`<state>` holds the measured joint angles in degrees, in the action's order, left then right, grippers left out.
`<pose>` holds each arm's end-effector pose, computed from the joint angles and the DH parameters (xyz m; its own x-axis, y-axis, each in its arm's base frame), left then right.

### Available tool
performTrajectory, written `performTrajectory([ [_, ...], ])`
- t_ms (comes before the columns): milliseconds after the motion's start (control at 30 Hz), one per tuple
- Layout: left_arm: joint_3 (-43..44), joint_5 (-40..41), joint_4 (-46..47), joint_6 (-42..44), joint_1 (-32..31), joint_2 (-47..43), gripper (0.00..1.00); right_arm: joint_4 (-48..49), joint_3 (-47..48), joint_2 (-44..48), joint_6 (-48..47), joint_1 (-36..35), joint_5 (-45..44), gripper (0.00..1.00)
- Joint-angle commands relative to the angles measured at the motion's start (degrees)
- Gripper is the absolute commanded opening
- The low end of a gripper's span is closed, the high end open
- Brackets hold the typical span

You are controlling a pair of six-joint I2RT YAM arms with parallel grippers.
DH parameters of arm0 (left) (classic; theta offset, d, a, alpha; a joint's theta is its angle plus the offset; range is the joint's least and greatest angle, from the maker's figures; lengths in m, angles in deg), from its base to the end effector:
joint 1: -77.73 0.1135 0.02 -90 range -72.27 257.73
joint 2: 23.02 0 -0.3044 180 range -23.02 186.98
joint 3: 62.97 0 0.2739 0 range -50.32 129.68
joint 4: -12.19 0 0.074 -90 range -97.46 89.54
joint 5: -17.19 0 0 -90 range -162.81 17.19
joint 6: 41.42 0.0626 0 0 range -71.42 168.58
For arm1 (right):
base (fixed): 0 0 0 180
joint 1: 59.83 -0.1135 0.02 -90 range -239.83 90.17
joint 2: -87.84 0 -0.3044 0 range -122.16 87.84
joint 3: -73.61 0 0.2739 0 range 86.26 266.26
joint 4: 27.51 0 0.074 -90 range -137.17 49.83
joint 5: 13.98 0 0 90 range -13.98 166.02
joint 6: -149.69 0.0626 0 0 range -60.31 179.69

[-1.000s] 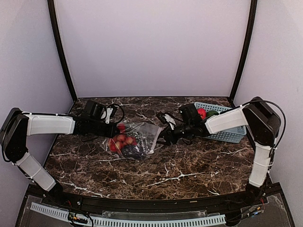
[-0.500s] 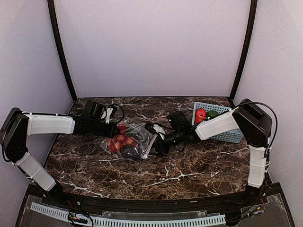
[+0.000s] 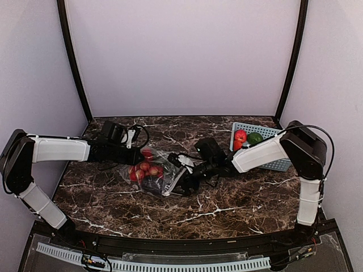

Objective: Open the zip-top bag and remove the fake food

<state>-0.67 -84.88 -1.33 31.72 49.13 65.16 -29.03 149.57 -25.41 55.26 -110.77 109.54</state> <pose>0.3109 -0.1844 0.2124 -0.7102 0.0642 -0.7010 0.4221 0.8358 -0.3511 0.2607 0.3762 0.1482 -0.3228 -0.5000 -0.8036 -0.9463 0.1530 0.2849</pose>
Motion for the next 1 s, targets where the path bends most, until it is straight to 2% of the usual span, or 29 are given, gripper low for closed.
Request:
performTrajectory([
  [0,-1.26,-0.24,0.69,-0.52,0.30,-0.54,0.01,-0.07,1.07,0.04,-0.11,-1.52,-2.01,0.88],
  [233,-1.65,-0.32,0.69,-0.80,0.27,-0.27,0.01,0.20,2.25,-3.16,1.35,-3.29,-5.96,0.92],
  [400,-1.75,-0.32,0.69,-0.80,0.27,-0.24,0.01,0.95,2.64,-5.74,1.72,-4.22,-7.40,0.88],
  [600,-1.92,-0.32,0.69,-0.63,0.30,-0.33,0.01,2.42,2.35,-7.67,2.32,-4.26,-8.81,0.78],
  [800,-2.10,0.23,0.69,-0.38,0.29,-0.78,0.01,1.97,0.95,-4.20,1.63,-4.24,-9.36,0.55],
  [967,-1.70,1.37,0.15,0.35,0.30,-0.86,0.01,-0.90,-0.29,-0.42,0.35,-4.21,-10.65,0.50],
])
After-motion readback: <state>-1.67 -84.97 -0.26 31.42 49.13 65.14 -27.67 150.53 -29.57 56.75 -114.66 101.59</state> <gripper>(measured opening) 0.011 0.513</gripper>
